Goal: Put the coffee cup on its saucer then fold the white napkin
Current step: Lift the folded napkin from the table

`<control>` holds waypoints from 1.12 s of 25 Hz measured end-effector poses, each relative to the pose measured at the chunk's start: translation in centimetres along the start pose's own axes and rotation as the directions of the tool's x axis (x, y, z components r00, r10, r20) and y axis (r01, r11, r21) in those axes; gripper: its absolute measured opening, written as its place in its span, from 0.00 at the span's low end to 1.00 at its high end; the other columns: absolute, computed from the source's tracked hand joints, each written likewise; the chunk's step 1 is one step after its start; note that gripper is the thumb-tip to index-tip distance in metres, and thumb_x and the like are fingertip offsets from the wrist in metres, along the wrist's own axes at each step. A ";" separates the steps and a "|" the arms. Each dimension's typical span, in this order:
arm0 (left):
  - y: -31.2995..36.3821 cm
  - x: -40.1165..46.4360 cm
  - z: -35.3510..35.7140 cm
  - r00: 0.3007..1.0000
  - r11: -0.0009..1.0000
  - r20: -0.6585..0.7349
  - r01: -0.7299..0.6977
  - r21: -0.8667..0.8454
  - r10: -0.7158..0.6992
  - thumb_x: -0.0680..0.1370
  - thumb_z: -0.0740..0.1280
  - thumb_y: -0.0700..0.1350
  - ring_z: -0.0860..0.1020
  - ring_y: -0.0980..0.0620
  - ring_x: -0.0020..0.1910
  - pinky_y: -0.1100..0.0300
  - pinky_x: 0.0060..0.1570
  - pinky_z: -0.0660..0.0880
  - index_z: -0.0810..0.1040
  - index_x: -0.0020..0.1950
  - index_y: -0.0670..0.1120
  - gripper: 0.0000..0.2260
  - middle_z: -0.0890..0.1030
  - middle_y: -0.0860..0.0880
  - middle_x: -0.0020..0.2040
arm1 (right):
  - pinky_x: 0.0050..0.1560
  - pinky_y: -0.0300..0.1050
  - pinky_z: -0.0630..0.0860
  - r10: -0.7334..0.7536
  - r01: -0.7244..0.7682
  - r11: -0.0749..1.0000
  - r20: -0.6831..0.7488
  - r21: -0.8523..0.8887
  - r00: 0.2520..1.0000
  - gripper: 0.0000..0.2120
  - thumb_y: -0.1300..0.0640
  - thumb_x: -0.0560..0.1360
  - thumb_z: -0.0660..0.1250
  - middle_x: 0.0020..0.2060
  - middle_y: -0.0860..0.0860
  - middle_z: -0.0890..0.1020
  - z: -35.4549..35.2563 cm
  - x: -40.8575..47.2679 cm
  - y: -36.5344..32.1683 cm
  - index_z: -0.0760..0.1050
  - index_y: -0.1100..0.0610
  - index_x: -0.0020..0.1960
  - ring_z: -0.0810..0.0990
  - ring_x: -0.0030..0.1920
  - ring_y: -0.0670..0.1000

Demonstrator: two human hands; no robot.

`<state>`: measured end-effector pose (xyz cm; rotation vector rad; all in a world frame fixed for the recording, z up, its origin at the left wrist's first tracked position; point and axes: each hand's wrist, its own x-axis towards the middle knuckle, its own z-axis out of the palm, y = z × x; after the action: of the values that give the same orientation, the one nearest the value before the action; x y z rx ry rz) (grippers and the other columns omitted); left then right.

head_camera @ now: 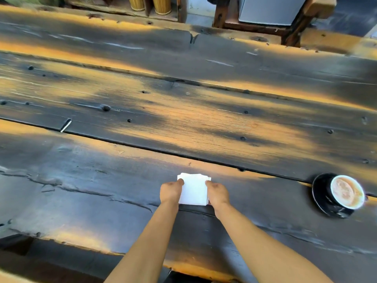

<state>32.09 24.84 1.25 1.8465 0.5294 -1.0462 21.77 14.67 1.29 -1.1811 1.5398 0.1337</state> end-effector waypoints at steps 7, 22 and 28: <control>-1.7 -3.0 -1.3 0.961 0.974 0.202 0.209 -0.085 -0.189 0.75 0.70 0.36 0.82 0.39 0.41 0.50 0.39 0.80 0.76 0.55 0.36 0.10 0.83 0.38 0.46 | 0.32 0.41 0.72 0.170 -0.222 0.951 0.233 0.217 0.958 0.04 0.58 0.79 0.68 0.40 0.55 0.82 -3.7 -3.3 3.6 0.78 0.59 0.48 0.77 0.36 0.52; -8.1 -15.2 13.2 0.967 0.986 0.247 0.012 0.165 -0.053 0.79 0.67 0.36 0.84 0.47 0.35 0.57 0.31 0.79 0.79 0.55 0.33 0.07 0.84 0.40 0.44 | 0.45 0.50 0.80 0.061 -0.206 0.914 0.383 0.349 0.922 0.07 0.66 0.77 0.62 0.48 0.59 0.84 -23.5 -1.8 11.2 0.77 0.61 0.52 0.82 0.46 0.58; -10.4 -18.2 18.8 0.968 0.986 0.249 -0.005 0.165 -0.037 0.78 0.69 0.34 0.85 0.41 0.43 0.49 0.41 0.82 0.77 0.61 0.31 0.13 0.85 0.36 0.51 | 0.39 0.46 0.78 0.036 -0.166 0.942 0.404 0.292 0.914 0.07 0.68 0.77 0.62 0.45 0.57 0.84 -30.5 -0.2 12.3 0.78 0.60 0.47 0.82 0.42 0.55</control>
<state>6.50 14.74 7.14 1.8175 0.3153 -1.3471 -7.86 1.37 6.39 -0.7580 1.2086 0.1721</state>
